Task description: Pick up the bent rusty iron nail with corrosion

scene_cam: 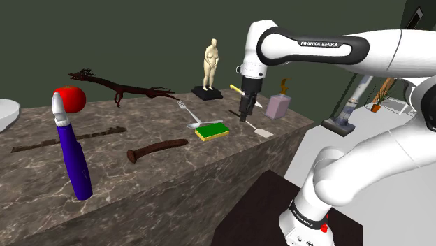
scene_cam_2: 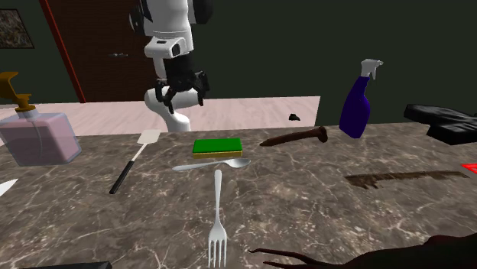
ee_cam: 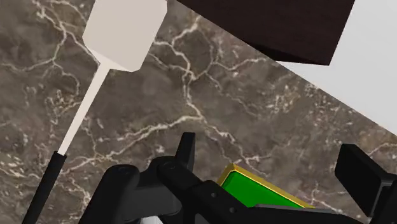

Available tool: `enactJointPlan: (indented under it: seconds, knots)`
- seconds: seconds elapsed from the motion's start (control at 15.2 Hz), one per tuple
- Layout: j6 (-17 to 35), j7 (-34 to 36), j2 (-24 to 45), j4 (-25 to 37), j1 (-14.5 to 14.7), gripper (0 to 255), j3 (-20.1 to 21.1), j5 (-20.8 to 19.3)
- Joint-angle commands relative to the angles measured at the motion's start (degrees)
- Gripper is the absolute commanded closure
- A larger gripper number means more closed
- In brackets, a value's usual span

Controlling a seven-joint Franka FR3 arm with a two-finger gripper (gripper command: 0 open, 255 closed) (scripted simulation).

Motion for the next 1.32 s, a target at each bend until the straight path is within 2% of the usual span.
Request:
enactJointPlan:
  seconds: [0.0,0.59,1.25]
  knots:
    - [1.38,-3.04,4.31,2.94,1.81,0,0.66,-0.14]
    - [4.83,-15.33,20.76,16.32,8.32,0,4.72,-1.68]
    - [5.91,-26.79,35.20,30.41,14.87,0,11.07,-5.58]
